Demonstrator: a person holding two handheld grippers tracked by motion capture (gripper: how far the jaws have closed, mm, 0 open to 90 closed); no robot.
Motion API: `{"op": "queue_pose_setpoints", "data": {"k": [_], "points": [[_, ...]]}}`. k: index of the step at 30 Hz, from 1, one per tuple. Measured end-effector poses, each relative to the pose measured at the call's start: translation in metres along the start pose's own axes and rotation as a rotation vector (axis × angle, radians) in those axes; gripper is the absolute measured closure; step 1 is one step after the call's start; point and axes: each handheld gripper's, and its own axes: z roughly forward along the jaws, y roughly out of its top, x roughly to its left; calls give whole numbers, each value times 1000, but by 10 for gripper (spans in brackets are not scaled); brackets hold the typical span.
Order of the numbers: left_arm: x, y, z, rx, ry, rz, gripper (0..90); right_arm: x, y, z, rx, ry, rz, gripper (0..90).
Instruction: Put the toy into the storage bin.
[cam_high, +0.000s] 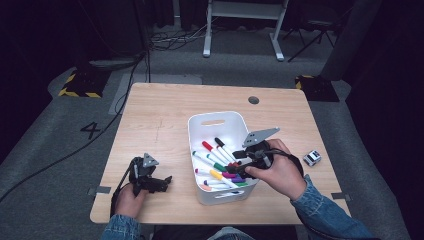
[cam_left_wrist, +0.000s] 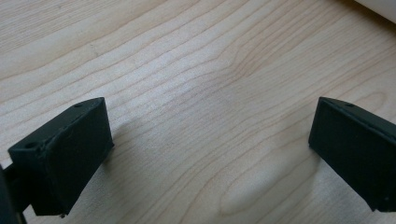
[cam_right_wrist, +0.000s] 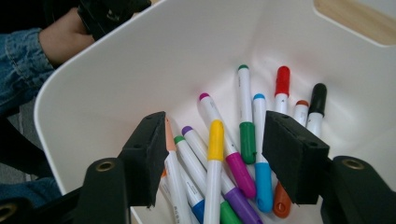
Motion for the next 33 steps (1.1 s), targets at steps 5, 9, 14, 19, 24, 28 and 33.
{"op": "queue_pose_setpoints", "data": {"k": [5,9,14,19,24,28,33], "points": [[0,0,0,0,0,0,0,-9,-1,-18,-39,-33,15,400],[0,0,0,0,0,0,0,-18,-4,-30,-59,-51,43,397],[0,0,0,0,0,0,0,-30,-7,-43,-81,-83,56,384],[0,0,0,0,0,0,0,-42,-16,-54,-101,-115,86,372],[0,0,0,-3,1,1,0,-55,-32,-67,-122,-160,127,361],[0,0,1,-1,0,-3,0,-66,-44,-76,-108,-202,148,353],[0,0,1,-1,0,-1,0,-81,-61,-87,-108,-248,190,346]]}}
